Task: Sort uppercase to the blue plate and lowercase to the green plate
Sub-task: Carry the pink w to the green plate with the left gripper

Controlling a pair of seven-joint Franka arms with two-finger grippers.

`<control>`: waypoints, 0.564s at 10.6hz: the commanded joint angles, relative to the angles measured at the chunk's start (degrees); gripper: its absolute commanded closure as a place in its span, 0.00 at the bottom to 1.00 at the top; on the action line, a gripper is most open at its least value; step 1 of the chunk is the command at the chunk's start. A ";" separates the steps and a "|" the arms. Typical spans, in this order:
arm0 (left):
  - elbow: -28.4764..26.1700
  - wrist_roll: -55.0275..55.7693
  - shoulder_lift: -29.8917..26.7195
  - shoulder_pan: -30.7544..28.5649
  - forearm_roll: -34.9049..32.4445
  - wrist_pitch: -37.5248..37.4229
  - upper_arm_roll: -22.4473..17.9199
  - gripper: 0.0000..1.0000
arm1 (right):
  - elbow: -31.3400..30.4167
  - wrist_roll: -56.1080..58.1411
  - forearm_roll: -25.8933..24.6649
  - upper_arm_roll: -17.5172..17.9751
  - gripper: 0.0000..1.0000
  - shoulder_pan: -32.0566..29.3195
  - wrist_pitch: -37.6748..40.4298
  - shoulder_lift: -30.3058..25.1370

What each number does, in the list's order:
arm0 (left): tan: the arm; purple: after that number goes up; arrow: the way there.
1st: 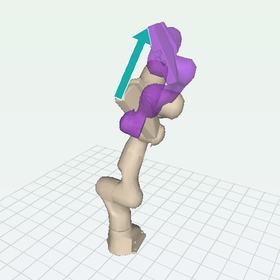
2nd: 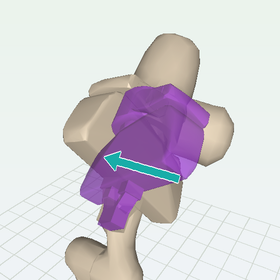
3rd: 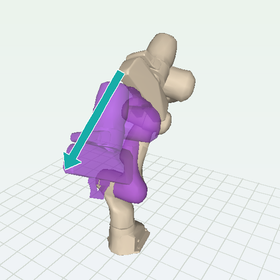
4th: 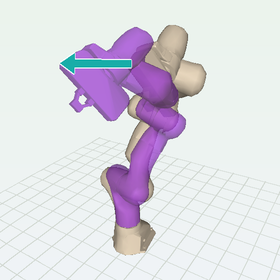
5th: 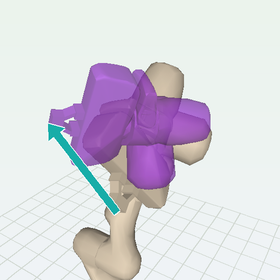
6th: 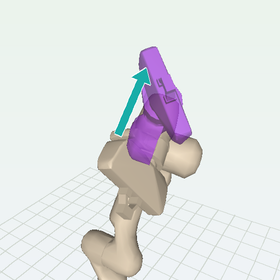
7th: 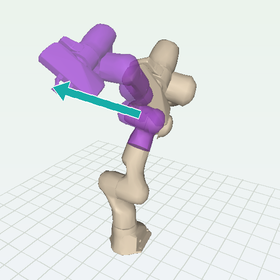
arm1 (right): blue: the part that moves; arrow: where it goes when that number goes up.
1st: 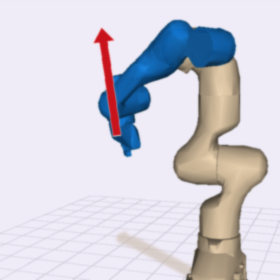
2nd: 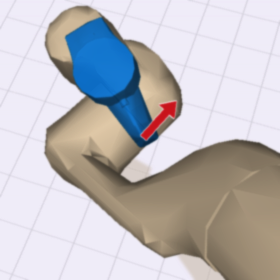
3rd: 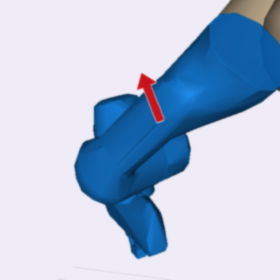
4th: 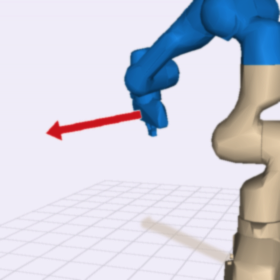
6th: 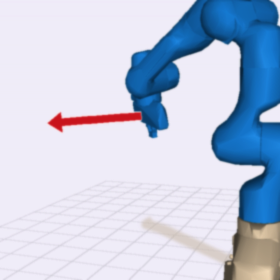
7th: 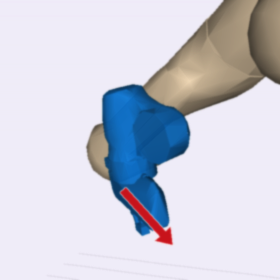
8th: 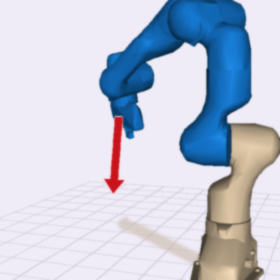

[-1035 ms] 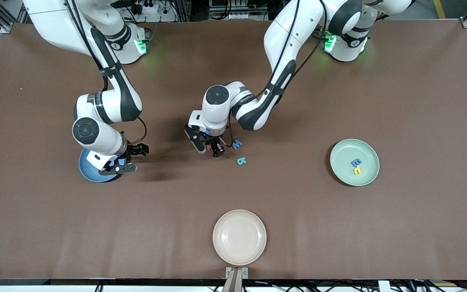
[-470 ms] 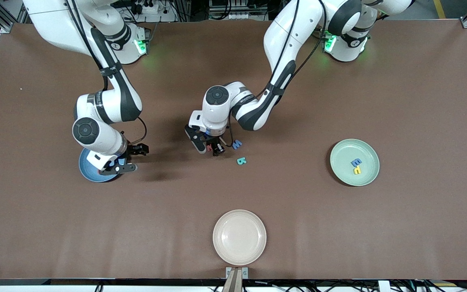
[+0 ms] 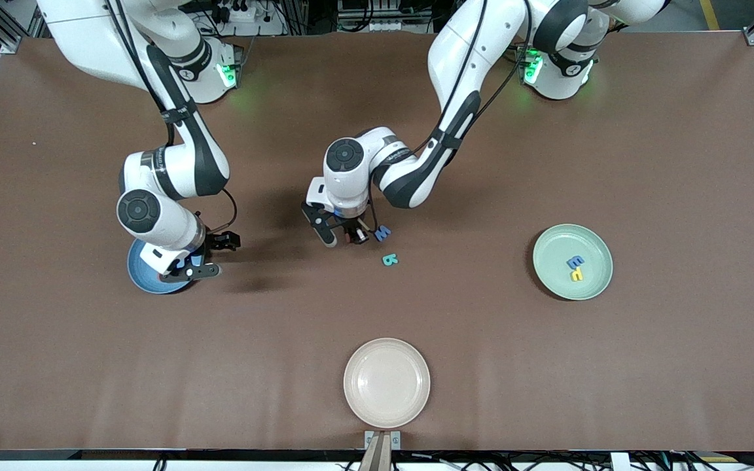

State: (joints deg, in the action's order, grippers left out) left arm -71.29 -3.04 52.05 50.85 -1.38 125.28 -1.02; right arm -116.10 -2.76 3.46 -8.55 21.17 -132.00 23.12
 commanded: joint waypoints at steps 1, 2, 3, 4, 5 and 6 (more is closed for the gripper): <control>-2.27 -1.88 -11.05 -6.87 2.00 -14.31 -0.39 1.00 | -0.01 -2.75 0.49 0.98 0.00 0.27 -0.27 -0.35; -2.88 -1.97 -14.39 -10.21 2.00 -18.54 -0.30 1.00 | 0.17 -6.43 0.58 2.12 0.00 1.14 -0.88 -0.01; -4.20 -1.97 -17.12 -13.29 2.08 -22.15 -0.30 1.00 | 0.26 -12.47 0.49 3.44 0.00 2.72 -1.67 0.34; -6.65 -1.89 -19.68 -17.15 2.08 -23.84 -0.21 1.00 | 0.87 -19.40 0.49 5.45 0.00 4.56 -2.11 0.78; -9.71 -2.15 -21.53 -20.93 2.00 -23.86 -0.12 1.00 | 2.27 -26.87 0.49 7.21 0.00 6.15 -2.03 1.57; -11.49 -2.15 -22.24 -24.19 2.00 -23.86 -0.12 1.00 | 4.02 -33.21 0.49 8.19 0.00 8.43 -2.03 2.97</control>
State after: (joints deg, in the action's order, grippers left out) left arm -76.88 -4.52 32.51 30.69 -0.89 100.62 -1.77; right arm -115.21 -27.65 3.60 -1.87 27.43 -134.27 23.77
